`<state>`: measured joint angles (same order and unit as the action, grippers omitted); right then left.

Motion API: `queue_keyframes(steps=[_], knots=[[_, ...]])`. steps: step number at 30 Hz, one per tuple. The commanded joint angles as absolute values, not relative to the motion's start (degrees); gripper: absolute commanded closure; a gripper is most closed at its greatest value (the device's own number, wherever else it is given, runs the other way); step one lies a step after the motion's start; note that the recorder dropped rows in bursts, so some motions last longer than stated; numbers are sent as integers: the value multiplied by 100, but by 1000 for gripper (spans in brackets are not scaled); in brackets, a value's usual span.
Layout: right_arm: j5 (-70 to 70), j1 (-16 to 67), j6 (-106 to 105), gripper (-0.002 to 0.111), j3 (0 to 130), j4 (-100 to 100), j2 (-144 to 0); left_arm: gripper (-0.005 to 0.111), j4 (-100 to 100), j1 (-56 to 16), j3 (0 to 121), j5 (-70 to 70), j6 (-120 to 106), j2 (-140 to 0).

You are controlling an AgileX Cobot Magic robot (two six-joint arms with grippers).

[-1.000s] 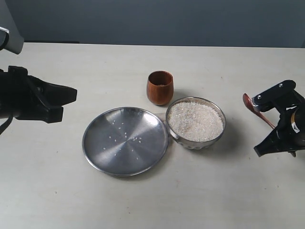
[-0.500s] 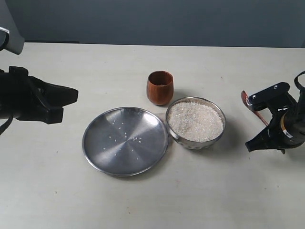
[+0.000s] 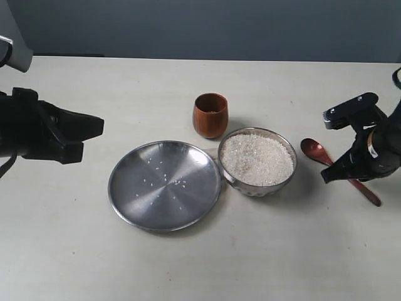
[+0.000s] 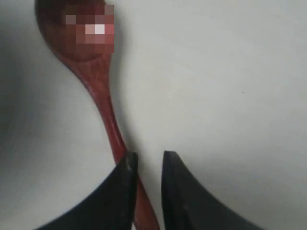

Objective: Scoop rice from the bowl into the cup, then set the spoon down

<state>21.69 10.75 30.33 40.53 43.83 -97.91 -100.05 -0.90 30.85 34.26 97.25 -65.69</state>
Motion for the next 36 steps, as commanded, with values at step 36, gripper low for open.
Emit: queue_keyframes(steps=[36], knots=[[3492,-633,-3896,67,4821,-880,-10057,106,-9995,-130,3131,3427,9727,-6590]])
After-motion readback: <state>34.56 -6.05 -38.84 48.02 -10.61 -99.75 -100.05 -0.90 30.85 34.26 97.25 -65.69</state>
